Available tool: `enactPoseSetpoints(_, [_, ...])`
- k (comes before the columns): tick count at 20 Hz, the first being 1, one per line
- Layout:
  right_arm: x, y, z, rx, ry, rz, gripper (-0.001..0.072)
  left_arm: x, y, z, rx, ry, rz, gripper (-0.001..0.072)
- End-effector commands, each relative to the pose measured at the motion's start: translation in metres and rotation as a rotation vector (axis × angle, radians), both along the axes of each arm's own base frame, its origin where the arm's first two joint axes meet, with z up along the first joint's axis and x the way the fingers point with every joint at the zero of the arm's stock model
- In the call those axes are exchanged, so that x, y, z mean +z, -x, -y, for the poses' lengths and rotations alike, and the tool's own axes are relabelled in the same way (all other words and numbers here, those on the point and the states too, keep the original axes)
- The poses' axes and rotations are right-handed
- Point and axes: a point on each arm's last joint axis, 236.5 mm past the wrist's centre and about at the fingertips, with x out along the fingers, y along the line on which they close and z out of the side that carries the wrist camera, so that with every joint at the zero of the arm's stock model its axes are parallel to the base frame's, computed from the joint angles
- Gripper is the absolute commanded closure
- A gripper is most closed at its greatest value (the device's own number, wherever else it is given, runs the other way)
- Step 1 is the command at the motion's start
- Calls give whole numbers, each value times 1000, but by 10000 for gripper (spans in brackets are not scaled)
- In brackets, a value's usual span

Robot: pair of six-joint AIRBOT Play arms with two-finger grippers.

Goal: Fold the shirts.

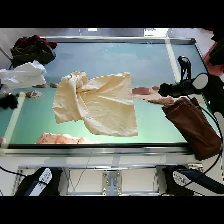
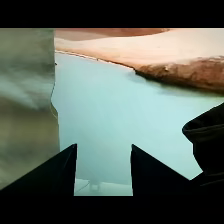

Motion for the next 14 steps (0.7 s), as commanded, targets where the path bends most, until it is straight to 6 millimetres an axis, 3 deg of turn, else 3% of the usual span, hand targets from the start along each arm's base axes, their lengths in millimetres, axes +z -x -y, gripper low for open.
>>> enactPoseSetpoints(1, [-8,18,-7,-32,-67,6,302,-66,-2,51,125,472,152,107])
enactPoseSetpoints(3, [-5,25,-8,-34,-76,19,302,-75,-24,62,102,625,198,107])
enactPoseSetpoints(6, [3,33,-10,-47,-90,34,301,-105,-46,77,68,820,130,104])
enactPoseSetpoints(8, [12,36,-10,-48,-91,57,301,-100,-78,72,54,899,203,104])
enactPoseSetpoints(11, [26,38,-10,-69,-105,89,301,-106,-97,62,29,840,188,105])
enactPoseSetpoints(14, [30,39,-10,-82,-113,97,301,-123,-94,58,33,734,107,105])
